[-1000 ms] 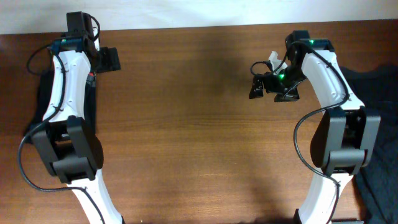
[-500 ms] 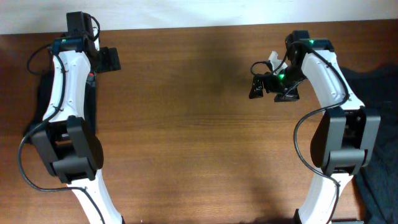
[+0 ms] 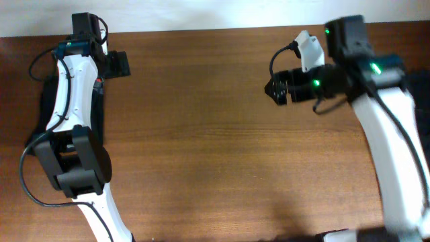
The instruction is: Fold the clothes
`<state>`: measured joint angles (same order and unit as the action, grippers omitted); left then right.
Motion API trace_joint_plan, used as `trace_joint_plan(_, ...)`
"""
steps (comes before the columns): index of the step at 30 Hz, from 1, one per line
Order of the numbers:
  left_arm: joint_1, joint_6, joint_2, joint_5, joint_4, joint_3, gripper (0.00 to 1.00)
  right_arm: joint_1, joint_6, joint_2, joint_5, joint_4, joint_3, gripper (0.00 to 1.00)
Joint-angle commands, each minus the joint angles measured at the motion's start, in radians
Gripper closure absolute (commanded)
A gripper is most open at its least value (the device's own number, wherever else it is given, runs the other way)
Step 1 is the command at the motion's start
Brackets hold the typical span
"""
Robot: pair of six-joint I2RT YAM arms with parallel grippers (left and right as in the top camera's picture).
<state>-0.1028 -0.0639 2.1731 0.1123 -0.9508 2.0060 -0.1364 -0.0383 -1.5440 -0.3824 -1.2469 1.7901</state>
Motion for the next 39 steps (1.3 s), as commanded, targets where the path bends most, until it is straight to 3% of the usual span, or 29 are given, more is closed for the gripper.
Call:
trace_joint_plan(1, -0.002, 0.005, -0.001, -0.003, -0.002, 0.011, 0.01, -0.058, -0.007, 0.132, 0.008, -0.003, 0.008, 0.01)
trace_joint_plan(4, -0.002, 0.005, -0.001, -0.003, -0.002, 0.011, 0.01, -0.092, -0.006, 0.236, 0.130, 0.003, 0.008, 0.01)
trace_joint_plan(8, -0.002, 0.005, -0.001, -0.003, -0.002, 0.011, 0.01, -0.116, -0.007, 0.362, 0.140, 0.140, -0.002, 0.01)
trace_joint_plan(13, -0.002, 0.005, 0.000, -0.003, -0.002, 0.011, 0.01, -0.119, -0.008, 0.546, 0.159, 0.173, -0.093, 0.01)
trace_joint_plan(25, -0.002, 0.005, 0.000, -0.003, -0.002, 0.011, 0.01, -0.110, -0.014, 1.171, 0.238, 0.800, -0.888, 0.01)
trace_joint_plan(39, -0.002, 0.005, 0.000, -0.003, -0.002, 0.011, 0.01, 0.003, -0.014, 1.493, 0.236, 1.244, -1.555, 0.01)
